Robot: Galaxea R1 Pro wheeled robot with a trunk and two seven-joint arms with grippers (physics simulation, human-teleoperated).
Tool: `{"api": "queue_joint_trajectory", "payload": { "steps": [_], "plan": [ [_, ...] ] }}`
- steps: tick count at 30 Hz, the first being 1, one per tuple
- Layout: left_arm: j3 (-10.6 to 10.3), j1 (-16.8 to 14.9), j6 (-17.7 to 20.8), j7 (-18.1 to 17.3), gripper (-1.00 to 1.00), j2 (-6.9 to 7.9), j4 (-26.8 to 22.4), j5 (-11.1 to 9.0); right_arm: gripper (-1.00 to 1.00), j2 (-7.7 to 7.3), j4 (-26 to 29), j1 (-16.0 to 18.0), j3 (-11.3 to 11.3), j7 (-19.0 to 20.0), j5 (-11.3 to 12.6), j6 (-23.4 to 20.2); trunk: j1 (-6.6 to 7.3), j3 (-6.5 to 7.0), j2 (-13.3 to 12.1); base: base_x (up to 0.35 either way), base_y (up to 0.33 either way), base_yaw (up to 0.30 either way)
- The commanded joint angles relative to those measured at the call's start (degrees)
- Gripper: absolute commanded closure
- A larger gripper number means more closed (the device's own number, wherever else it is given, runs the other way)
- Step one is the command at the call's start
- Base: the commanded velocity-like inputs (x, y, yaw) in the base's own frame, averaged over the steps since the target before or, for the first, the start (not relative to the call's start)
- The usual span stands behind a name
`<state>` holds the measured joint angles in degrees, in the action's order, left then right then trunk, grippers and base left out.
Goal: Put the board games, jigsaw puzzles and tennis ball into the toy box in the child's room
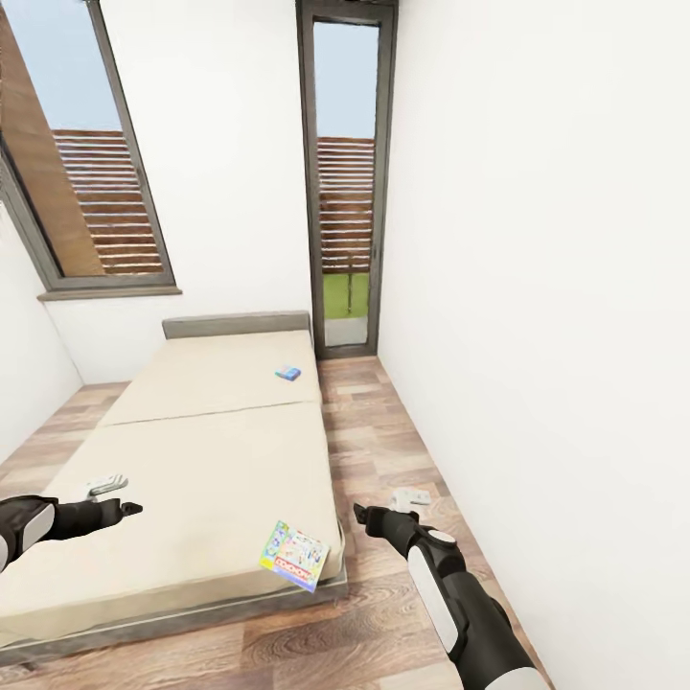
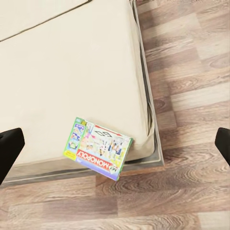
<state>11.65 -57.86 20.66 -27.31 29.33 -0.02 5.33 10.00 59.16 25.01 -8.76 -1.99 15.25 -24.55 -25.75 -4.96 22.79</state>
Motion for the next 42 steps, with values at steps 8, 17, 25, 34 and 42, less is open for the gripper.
{"api": "queue_joint_trajectory", "payload": {
  "steps": [8, 17, 25, 34, 42],
  "plan": [
    [0.48, -0.06, 0.26, -0.2, -1.0, 0.0, -0.06, 0.56, -1.0, 0.0, 0.08, 0.04, -0.03, -0.21, 0.39, -0.24, -0.03, 0.6, 0.13, -0.12, 0.0, -0.002],
    [0.48, -0.06, 0.32, -0.2, -1.0, 0.0, -0.07, 0.56, -1.0, 0.0, 0.08, 0.04, -0.03, -0.21, 0.39, -0.28, -0.03, 1.44, 0.13, -0.165, 0.019, 0.002],
    [0.48, -0.06, 0.28, -0.2, -1.0, 0.02, -0.07, 0.56, -1.0, 0.0, 0.07, 0.04, -0.07, -0.21, 0.39, -0.24, -0.03, 2.18, 0.13, -0.06, 0.008, 0.083],
    [0.48, -0.06, 0.33, -0.2, -1.0, 0.02, -0.07, 0.56, -1.0, 0.0, 0.08, 0.04, -0.11, -0.21, 0.39, -0.24, -0.03, 2.94, 0.13, -0.006, 0.002, 0.171],
    [0.48, -0.06, 0.35, -0.2, -1.0, 0.02, -0.07, 0.56, -1.0, 0.0, 0.08, 0.04, -0.06, -0.21, 0.39, -0.3, -0.03, 3.43, 0.13, 0.0, 0.166, 0.179]
  ]
}}
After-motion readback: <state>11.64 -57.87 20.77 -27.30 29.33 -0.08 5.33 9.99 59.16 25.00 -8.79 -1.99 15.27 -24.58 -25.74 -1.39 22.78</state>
